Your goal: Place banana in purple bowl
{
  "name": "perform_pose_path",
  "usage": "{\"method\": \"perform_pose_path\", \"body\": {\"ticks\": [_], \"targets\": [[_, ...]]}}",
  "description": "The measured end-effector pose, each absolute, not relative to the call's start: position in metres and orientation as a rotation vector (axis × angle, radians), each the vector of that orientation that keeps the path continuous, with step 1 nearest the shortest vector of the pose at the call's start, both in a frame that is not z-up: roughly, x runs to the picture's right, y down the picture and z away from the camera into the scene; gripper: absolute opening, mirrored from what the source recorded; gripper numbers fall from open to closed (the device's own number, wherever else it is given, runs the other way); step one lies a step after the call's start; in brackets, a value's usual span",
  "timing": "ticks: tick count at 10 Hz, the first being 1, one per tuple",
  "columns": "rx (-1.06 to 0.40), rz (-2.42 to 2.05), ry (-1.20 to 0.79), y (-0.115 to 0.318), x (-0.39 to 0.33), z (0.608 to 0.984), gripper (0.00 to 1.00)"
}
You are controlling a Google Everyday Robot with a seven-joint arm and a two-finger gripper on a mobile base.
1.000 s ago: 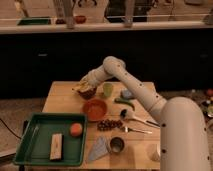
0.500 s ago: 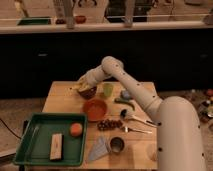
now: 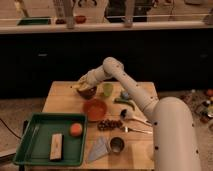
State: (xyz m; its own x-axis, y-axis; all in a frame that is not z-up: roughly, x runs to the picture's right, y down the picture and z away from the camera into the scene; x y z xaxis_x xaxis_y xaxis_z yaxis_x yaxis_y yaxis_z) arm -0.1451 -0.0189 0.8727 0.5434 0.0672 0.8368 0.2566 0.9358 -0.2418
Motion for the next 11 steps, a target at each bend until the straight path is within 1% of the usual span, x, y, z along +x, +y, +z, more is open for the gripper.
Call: {"method": "perform_pose_path", "body": {"ticks": [4, 5, 11], "targets": [[-0.371, -0.090, -1.009, -0.022, -0.153, 0.884, 0.00], [-0.376, -0.077, -1.003, -0.023, -0.152, 0.889, 0.03], [-0.393, -0.015, -0.991, -0.028, -0.137, 0.907, 0.61]]}}
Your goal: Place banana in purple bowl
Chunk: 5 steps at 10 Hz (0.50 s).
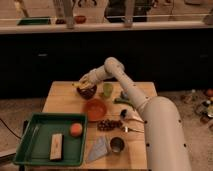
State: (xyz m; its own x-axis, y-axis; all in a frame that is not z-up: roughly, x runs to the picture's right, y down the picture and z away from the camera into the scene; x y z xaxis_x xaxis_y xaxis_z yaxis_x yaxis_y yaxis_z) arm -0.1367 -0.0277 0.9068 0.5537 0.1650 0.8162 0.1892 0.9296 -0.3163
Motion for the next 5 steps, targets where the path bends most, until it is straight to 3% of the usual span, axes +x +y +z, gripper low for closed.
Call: {"method": "perform_pose_path", "body": {"ticks": [2, 5], "targets": [[-0.394, -0.006, -0.996, -0.0287, -0.1338, 0.9086, 0.78], [-0.390, 0.002, -1.006, -0.0306, -0.1308, 0.9094, 0.80]]}}
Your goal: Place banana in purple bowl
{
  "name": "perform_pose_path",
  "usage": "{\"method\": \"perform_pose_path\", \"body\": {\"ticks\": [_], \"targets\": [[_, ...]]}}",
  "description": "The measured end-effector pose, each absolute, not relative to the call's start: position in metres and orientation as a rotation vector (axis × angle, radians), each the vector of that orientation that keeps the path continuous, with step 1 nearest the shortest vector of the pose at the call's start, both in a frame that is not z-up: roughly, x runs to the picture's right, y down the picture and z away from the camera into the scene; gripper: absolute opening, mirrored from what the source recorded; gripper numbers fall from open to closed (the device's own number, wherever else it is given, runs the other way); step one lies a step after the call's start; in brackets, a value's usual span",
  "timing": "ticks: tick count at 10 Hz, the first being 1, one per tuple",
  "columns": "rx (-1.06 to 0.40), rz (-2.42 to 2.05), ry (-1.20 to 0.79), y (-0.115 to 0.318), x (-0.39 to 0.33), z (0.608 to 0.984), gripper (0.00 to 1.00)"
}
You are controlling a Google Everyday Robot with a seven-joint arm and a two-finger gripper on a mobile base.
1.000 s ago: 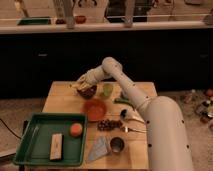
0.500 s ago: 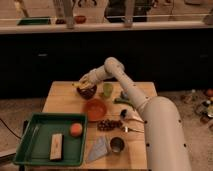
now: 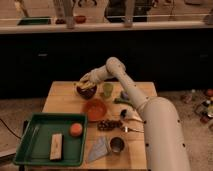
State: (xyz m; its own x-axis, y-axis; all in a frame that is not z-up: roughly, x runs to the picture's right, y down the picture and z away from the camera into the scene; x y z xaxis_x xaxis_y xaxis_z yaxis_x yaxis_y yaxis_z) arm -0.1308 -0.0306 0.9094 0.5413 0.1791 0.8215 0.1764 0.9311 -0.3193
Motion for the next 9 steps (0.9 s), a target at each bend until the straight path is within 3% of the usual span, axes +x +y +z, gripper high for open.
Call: {"method": "perform_pose_path", "body": {"ticks": [9], "targets": [[-0.469, -0.030, -0.996, -0.045, -0.110, 0.914, 0.80]]}}
